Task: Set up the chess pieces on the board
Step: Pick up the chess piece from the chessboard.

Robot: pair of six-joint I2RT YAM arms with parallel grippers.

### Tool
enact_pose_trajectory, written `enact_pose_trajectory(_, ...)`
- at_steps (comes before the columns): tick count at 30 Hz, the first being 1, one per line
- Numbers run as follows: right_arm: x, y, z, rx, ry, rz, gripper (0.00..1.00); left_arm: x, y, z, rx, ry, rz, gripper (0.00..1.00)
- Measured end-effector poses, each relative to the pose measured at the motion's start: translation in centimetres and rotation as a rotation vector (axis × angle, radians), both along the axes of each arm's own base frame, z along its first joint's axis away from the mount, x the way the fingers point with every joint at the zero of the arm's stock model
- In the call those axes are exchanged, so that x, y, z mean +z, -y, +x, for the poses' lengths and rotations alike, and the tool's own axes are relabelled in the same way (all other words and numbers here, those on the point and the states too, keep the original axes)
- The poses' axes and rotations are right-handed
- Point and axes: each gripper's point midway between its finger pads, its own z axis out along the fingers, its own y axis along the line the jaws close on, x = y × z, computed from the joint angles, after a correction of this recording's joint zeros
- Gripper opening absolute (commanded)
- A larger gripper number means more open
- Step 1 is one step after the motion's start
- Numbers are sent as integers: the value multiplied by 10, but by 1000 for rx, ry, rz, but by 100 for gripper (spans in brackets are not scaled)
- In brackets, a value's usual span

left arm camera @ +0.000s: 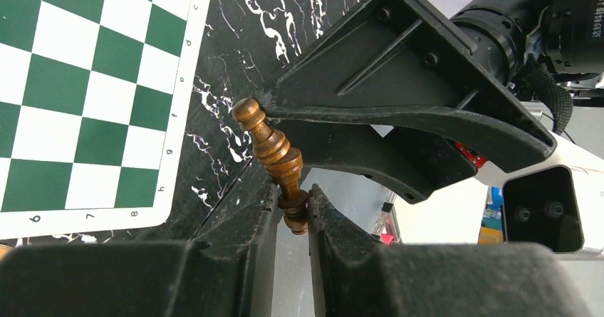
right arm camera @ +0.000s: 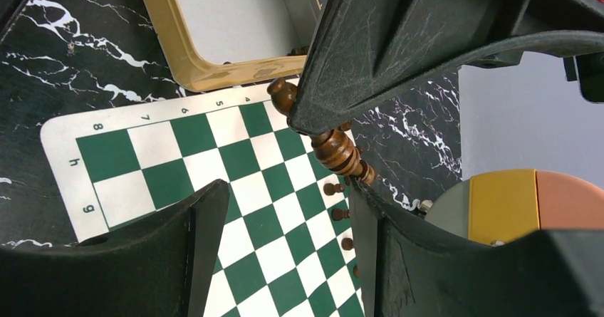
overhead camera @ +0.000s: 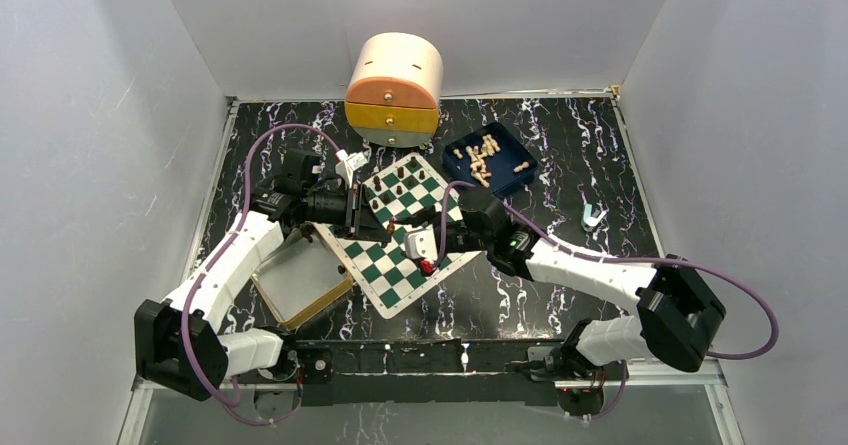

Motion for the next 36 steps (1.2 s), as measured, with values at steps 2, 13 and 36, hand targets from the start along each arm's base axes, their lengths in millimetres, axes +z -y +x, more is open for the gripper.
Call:
enact_pose_trajectory(2, -1, -1, 1, 2, 10, -4, 71, 0, 0, -1, -4, -2, -3, 0)
enact_pose_trajectory(13, 10, -3, 11, -21, 65, 3, 70, -3, 1, 0, -8, -18, -1, 0)
enact_pose_trajectory(36, 13, -16, -3, 127, 95, -8, 26, -7, 6, -3, -36, -47, -9, 0)
